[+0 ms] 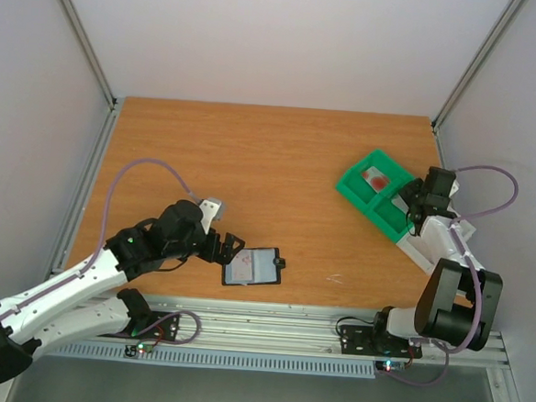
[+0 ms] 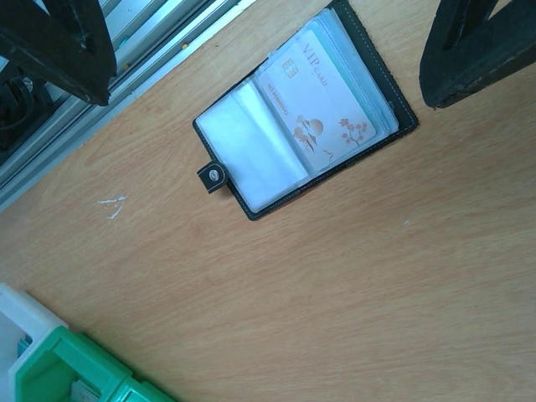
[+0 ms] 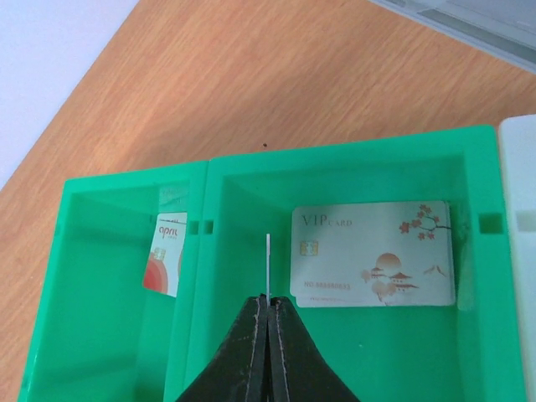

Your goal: Take the credit cards out of the card holder

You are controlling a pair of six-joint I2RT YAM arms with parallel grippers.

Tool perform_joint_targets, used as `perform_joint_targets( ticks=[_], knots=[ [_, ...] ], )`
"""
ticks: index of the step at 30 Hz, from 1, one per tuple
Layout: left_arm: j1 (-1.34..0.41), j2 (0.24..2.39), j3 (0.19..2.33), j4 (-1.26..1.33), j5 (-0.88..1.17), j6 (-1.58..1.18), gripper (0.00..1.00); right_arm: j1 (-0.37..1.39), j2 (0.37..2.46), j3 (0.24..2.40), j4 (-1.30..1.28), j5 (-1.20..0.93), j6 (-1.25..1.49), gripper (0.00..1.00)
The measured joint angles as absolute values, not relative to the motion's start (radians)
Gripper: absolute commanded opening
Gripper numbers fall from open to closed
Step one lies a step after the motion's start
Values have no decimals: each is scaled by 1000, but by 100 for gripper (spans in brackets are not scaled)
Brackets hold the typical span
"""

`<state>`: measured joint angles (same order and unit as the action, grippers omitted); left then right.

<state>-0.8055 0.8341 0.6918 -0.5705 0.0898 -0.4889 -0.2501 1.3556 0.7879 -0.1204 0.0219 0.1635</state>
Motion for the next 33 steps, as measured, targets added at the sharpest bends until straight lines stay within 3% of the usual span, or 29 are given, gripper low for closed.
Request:
perform_joint_targets(
  ticks=[28,33],
  knots=[
    [-805,878,692,-550,97,-490,99,-350,1560,789,70,-149,163,1],
    [-805,860,692,-550,97,-491,99,-355,1579,801,76,-150,163,6]
  ],
)
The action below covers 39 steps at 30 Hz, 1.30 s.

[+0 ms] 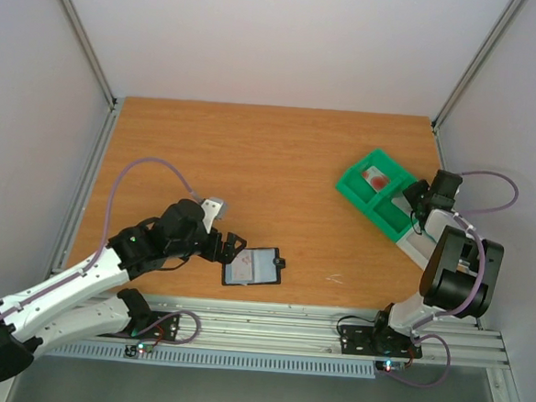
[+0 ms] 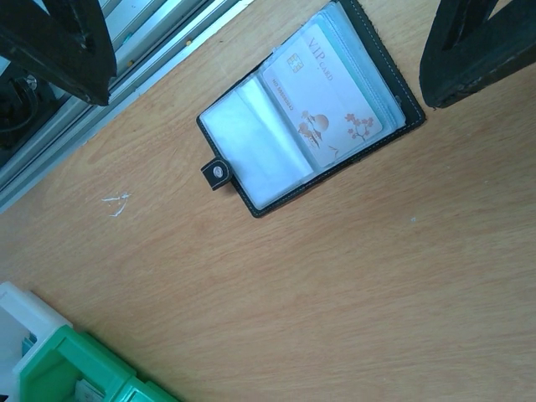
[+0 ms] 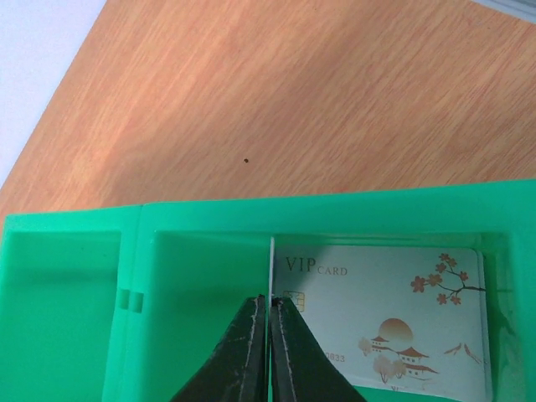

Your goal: Take the credit cards out of the card holder

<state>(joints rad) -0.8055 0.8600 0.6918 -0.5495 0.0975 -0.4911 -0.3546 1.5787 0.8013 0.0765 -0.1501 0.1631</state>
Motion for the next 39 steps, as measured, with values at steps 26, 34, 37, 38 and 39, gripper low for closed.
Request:
perform_joint_targets(
  ticks=[26,34,37,38,39],
  knots=[
    [-805,821,691,-565,89,-493,99,-355,1611,915,-115,-65,159,19],
    [-805,821,691,-576,79,-493,99,-355,1612,942,-190,-32,159,19],
    [-805,821,691,-582,77,-493,99,-355,1618,961,-212,-16,159,20],
    [-805,821,691,-583,75,-493,99,-355,1619,967,-219,-10,159,20],
    [-805,821,691,-585,73,-493,99,-355,1620,970,-225,-9,159,20]
  ],
)
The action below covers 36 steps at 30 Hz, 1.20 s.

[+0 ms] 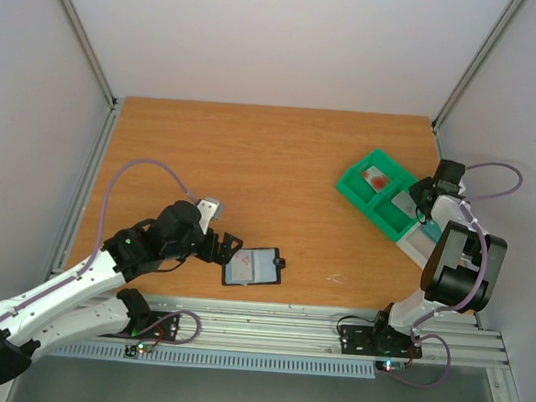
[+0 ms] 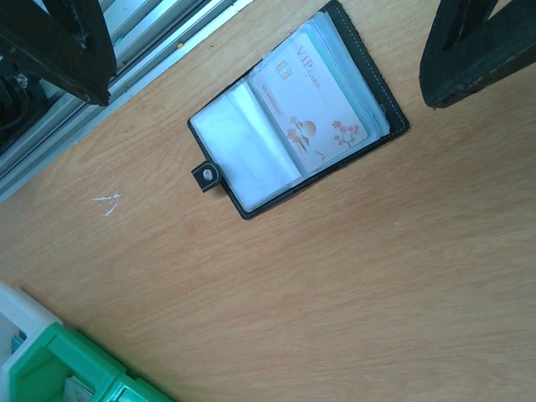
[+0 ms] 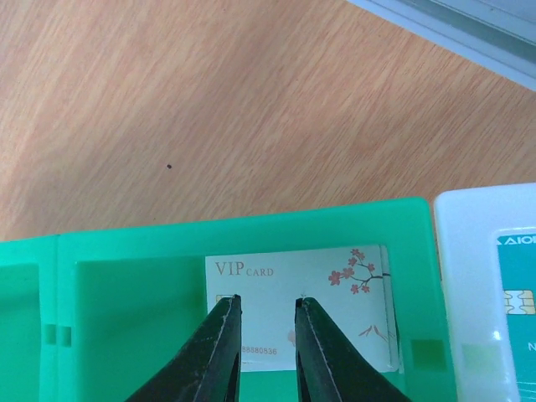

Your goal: Take the credit cards out of the card holder

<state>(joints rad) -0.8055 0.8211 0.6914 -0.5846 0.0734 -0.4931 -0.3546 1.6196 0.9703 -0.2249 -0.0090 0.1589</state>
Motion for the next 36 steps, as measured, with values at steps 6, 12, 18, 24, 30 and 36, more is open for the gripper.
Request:
perform_joint_targets(
  ticks=[6,12,18,24,30,36],
  knots=[
    [-805,829,692,-597,50,-501,99,-353,1618,987,-263,-8,161,23],
    [-805,882,692,-605,28,-537,99,-339,1590,1010,-347,-44,179,25],
    [-801,919,691,-603,37,-582,99,-300,1506,1034,-429,-135,191,26],
    [-758,923,674,-574,89,-653,96,-231,1363,1010,-495,-264,195,27],
    [-681,933,595,-503,191,-735,79,-89,1216,952,-554,-375,192,27],
    [-669,960,494,-398,249,-807,70,65,1127,868,-579,-463,191,27]
  ],
)
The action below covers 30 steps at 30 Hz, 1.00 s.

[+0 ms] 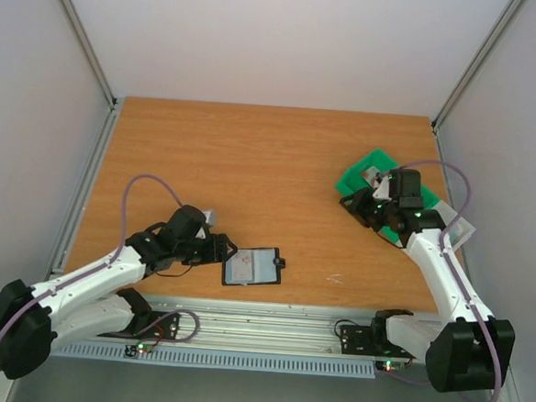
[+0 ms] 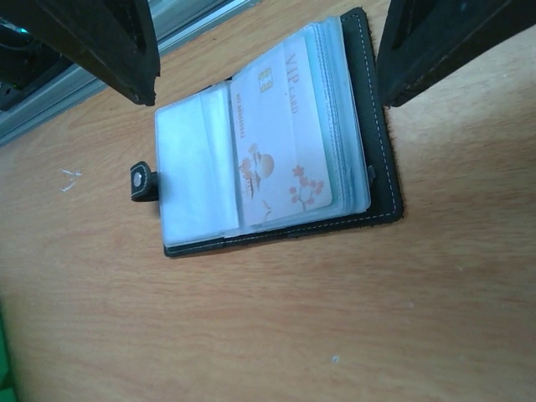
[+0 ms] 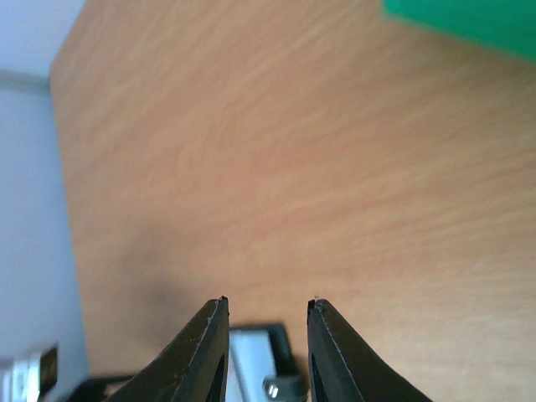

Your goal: Take the credit cards out of the card holder

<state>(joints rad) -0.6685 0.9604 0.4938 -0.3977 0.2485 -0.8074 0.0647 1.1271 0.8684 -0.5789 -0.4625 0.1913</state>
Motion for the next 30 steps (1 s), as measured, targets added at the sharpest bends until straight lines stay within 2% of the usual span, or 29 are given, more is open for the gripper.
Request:
perform_joint_targets(
  ticks=[4,10,16,20,30],
  knots=[
    [-668,1019,485,-365,266,-833,60,199,1113,833,-578,-503,199,27],
    [-668,1096,485,-315,292,-850,28,384,1113,782,-549,-507,231,27],
    [-668,1170,479,-234,318,-867,14,539,1153,710,-432,-497,296,26],
    [-668,1202,464,-191,330,-881,11,607,1206,691,-370,-487,327,26],
    [-668,1204,462,-195,303,-860,14,755,1402,699,-217,-464,376,24]
  ],
)
